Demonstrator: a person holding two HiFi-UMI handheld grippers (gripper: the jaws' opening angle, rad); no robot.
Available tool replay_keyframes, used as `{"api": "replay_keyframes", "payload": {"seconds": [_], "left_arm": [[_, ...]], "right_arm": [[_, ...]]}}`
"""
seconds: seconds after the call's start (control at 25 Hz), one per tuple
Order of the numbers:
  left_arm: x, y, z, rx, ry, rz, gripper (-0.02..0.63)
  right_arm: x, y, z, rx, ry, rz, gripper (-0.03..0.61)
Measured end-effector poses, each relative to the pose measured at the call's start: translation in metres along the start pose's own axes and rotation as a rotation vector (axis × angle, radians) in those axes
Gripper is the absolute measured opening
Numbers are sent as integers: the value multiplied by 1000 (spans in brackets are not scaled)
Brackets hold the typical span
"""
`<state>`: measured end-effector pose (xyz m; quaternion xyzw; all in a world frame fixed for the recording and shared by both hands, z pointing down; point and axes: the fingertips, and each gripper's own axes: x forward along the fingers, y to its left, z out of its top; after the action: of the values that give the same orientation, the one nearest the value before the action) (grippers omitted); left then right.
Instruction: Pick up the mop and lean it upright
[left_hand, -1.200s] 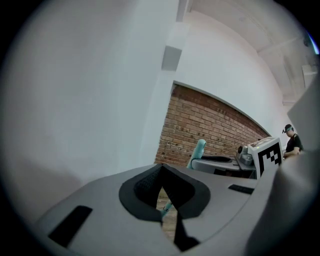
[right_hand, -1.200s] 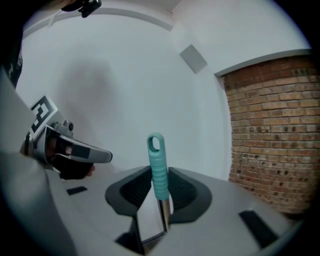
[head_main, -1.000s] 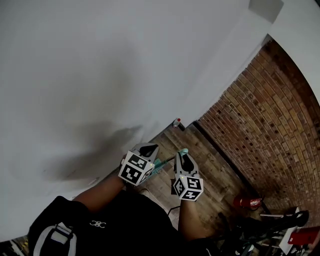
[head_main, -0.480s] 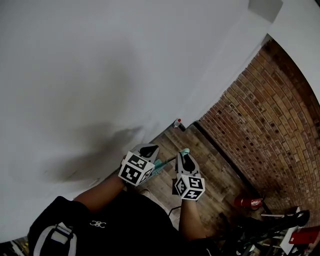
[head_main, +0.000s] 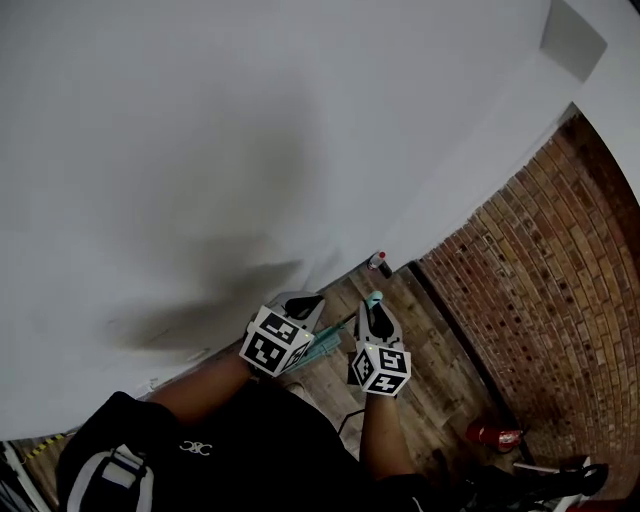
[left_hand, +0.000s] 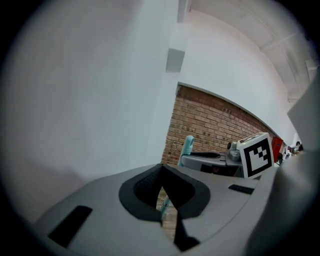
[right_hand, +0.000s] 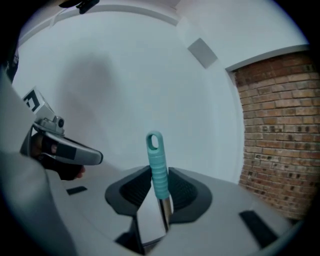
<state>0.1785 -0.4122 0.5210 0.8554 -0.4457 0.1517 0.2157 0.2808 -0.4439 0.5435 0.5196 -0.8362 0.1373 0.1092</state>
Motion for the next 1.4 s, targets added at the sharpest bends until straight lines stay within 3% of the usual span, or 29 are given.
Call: {"api": "replay_keyframes", "payload": {"seconds": [0.36,0.8,1.12,1.4], "left_arm": [[-42,40,-13,-61,-19,116,-5],[-82,77,-25,-118,-35,225,-5],[-90,88,-30,-129,-45,234,-5],[-84,81,-26,-115,-52,192,-5]], "right_arm": [[65,63,1,-65,40,152,118],[142,114,2,-129,132,231,117],[146,128,-3,-135,158,263,120],[120,126,13,-119,44,270,158]]}}
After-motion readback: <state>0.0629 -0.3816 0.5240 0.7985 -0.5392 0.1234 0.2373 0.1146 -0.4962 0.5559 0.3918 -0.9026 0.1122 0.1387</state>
